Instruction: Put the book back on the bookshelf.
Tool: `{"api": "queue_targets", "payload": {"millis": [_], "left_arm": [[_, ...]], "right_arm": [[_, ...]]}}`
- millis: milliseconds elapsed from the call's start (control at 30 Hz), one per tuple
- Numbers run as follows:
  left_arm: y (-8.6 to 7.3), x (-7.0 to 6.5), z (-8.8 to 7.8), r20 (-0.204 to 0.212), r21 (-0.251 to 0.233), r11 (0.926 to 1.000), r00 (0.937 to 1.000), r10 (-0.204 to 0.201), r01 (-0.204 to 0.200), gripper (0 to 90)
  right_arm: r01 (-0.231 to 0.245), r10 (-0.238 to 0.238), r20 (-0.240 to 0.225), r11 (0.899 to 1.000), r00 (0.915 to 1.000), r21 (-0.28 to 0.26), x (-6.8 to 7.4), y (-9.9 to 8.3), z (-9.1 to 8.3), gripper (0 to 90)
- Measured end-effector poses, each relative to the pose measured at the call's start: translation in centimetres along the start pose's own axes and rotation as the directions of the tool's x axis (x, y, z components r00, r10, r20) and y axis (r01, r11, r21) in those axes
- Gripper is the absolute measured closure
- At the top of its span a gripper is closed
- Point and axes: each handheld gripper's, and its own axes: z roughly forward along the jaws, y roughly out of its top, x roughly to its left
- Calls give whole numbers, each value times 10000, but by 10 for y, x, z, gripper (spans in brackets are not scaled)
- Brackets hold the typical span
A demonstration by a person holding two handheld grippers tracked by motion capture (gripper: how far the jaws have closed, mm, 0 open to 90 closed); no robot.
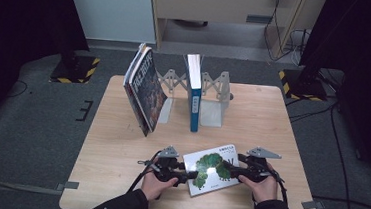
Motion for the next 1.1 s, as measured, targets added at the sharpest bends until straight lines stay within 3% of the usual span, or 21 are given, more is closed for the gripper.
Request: {"api": "queue_targets", "payload": {"millis": [567,833,1100], "left_arm": [[3,-2,-5,179,-4,9996,9995,-274,274,511],[8,-4,-11,362,-343,9993,9993,-118,130,597],[7,-11,-4,371,-354,9991,9990,247,-234,582]], "right_arm": [[-304,310,-442,9994,9985,133,2,1,5,267],[-137,118,-473,9992,9988,-388,3,7,3,266],[-19,-12,-692,9990,9976,-442,5,9,3,269]]}}
